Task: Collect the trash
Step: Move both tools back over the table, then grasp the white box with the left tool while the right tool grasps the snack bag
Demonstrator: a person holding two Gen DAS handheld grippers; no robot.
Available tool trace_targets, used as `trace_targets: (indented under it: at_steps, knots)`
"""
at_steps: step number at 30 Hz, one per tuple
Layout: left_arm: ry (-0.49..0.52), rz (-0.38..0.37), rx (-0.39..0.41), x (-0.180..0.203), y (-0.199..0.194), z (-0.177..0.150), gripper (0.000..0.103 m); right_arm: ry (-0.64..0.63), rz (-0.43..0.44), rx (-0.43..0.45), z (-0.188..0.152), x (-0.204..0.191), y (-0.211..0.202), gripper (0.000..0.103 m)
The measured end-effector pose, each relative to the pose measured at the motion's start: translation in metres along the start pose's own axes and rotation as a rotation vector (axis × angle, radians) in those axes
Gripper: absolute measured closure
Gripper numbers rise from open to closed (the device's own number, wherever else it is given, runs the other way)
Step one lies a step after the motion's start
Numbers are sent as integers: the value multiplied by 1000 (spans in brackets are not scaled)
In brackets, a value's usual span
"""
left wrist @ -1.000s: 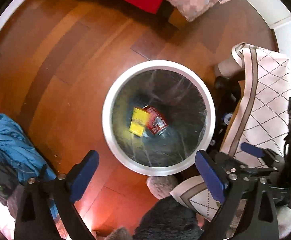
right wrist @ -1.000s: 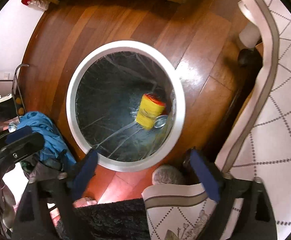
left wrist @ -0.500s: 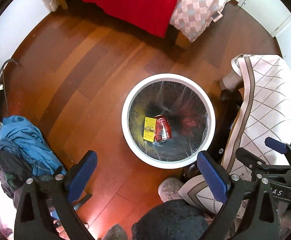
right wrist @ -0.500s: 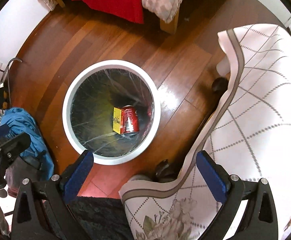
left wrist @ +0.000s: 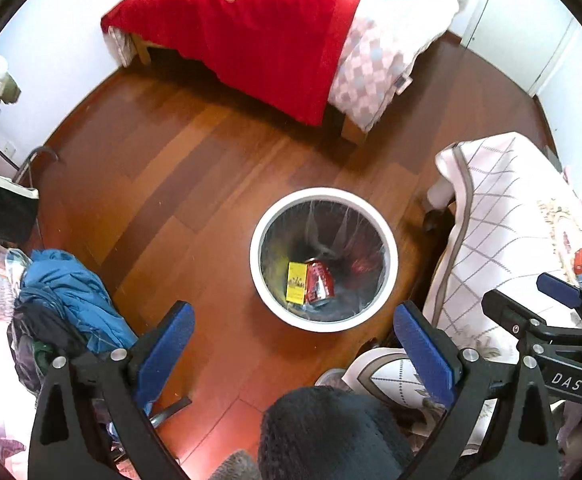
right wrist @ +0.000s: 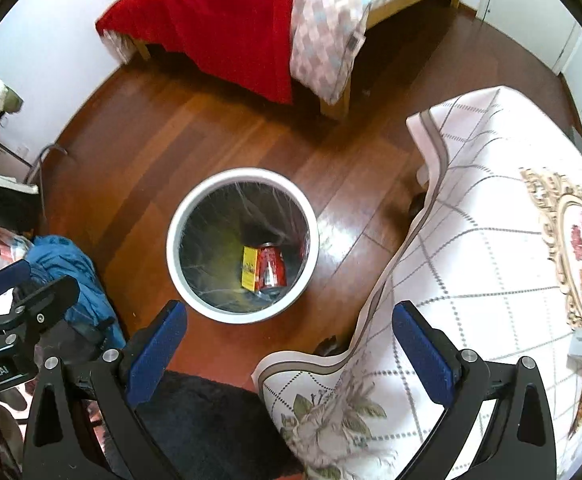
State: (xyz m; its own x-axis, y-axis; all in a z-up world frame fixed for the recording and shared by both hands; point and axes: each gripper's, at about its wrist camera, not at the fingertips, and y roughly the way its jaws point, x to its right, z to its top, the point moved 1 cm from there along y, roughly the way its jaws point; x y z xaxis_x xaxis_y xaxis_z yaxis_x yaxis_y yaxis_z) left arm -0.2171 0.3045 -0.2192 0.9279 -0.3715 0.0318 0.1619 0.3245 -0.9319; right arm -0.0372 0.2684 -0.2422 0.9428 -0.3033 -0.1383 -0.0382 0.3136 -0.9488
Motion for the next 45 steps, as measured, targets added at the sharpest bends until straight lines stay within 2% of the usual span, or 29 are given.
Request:
trace_targets:
  at_steps: [6,8,10,12,15,19,22,26,28,30,31,35,37,39,40,41,43,45]
  knots:
    - [33,18,97,18,-47,-6,1,41,64,101,-12,11,-56,0]
    - [34,69,137,30,-63,-9,1,76,116,136,-20,20,-77,0]
    - [41,91,175,44,-73,-14,1,109,162,165,-28,31,-94,0]
    - [53,76,207,64,-80,-19,1,143,187,179,-39,47,-108,0]
    - [96,48,209,106,-75,-24,1,201,198,179,-59,82,-123,0]
    - [191,13,168,176,-50,-34,1,310,152,167,-92,152,-134,0]
    - [293,-8,133,243,-21,-48,1,392,33,146,-124,223,-139,0]
    - [441,-22,102,324,16,-68,1,441,-126,49,-160,316,-129,0]
    - [491,-18,85,349,29,-74,1,431,-204,-9,-172,360,-117,0]
    - [542,-17,63,375,43,-80,1,416,-248,-61,-179,397,-103,0]
    - [559,-13,57,381,47,-82,1,398,-244,-88,-181,410,-94,0]
    - [657,-16,66,403,46,-85,1,347,-232,-151,-185,440,-65,0]
    - [740,-23,106,421,36,-83,1,345,-206,-136,-187,446,-59,0]
    - [813,-64,120,435,28,-78,1,366,-178,-108,-190,451,-57,1]
    - [840,-86,113,442,25,-75,1,385,-169,-97,-193,454,-57,9]
    - [868,-109,109,451,24,-75,2,417,-164,-83,-198,456,-58,12]
    - [943,-154,100,471,21,-70,2,461,-187,-52,-207,460,-66,26]
    - [1024,-190,91,487,23,-70,2,552,-183,-40,-223,465,-76,26]
